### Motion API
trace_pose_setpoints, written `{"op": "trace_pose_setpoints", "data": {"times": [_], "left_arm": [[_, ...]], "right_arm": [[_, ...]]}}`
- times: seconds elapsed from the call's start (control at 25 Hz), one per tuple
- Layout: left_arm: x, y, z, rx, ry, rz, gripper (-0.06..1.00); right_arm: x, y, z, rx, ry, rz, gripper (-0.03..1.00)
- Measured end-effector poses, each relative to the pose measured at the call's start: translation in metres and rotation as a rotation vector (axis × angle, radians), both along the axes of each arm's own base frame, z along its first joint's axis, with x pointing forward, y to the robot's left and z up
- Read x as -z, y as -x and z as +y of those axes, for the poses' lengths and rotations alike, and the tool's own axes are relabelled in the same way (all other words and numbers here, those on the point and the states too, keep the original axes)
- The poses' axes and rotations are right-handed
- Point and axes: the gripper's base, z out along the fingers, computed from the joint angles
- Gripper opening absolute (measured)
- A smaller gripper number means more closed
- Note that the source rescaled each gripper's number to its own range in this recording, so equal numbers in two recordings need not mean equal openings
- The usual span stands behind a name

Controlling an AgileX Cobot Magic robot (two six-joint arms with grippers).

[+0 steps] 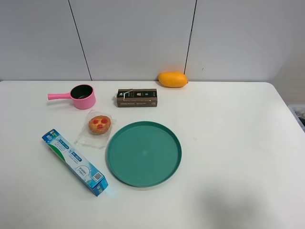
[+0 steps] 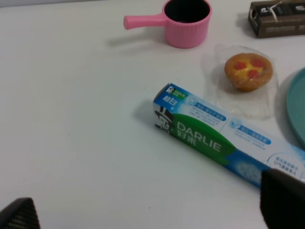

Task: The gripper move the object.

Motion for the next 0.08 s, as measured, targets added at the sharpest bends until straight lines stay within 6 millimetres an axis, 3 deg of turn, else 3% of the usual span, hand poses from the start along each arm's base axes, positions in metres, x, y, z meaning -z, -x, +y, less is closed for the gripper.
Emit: {"op": "trace_pose_setpoints", "data": {"times": [0.08], "left_arm": [[0.0, 0.0, 0.0, 0.0, 0.0, 0.0, 1.0]], "right_arm": [[0.0, 0.0, 0.0, 0.0, 0.0, 0.0, 0.99]]}}
